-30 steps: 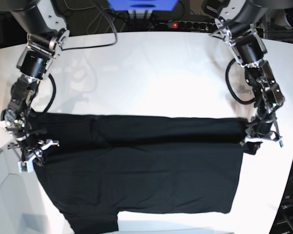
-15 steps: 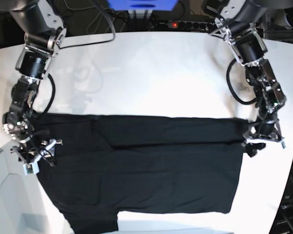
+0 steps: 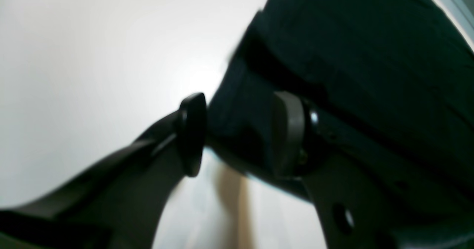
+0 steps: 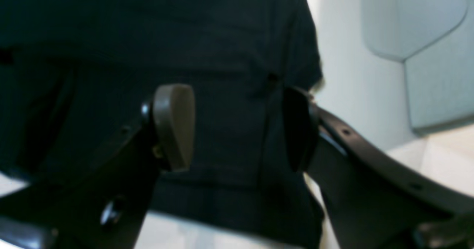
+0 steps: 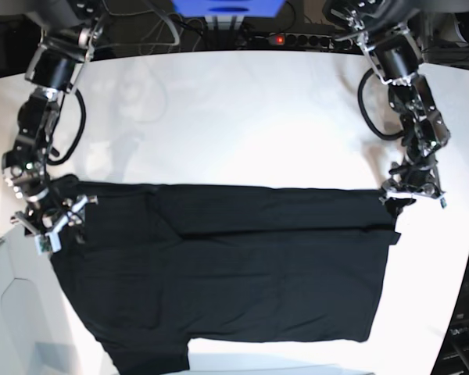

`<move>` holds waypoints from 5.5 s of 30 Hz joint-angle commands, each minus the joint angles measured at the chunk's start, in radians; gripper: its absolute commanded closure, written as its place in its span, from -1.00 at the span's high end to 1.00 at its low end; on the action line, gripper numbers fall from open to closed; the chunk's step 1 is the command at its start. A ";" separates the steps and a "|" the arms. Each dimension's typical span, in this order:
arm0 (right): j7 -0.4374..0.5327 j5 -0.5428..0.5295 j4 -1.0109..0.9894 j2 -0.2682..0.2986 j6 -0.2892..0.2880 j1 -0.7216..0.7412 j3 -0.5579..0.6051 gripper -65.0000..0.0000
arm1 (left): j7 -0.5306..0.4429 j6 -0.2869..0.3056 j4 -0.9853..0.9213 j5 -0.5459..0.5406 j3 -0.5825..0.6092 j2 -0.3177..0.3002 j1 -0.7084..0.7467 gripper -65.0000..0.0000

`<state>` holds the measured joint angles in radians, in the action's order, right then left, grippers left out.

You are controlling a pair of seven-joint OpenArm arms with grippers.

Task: Fold the T-shirt properly
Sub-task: 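Pull the shoulder edge with both grippers toward the hem, then lift the shirt and drag it back toward the robot with both grippers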

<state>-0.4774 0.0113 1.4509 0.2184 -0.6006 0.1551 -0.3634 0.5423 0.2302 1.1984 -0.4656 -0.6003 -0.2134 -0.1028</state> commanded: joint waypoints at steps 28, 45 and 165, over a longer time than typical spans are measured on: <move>0.036 -0.017 -0.160 0.080 0.005 -0.004 -0.178 0.18 | -0.103 0.001 -0.153 -0.003 0.004 -0.011 -0.022 -0.96; 0.027 -0.014 -0.255 0.098 0.001 -0.050 -0.174 -0.03 | -0.103 0.001 -0.165 -0.003 0.004 -0.017 0.002 -0.98; -0.202 -0.012 0.276 0.022 0.000 -0.486 -0.382 -1.00 | 0.189 0.010 0.533 -0.012 -0.168 0.062 0.573 -1.00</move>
<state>-0.6907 -0.0090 1.7084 0.2192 -0.6125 -0.3283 -0.7330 0.7593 0.2474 1.7130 -0.4812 -0.7559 -0.1349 0.4690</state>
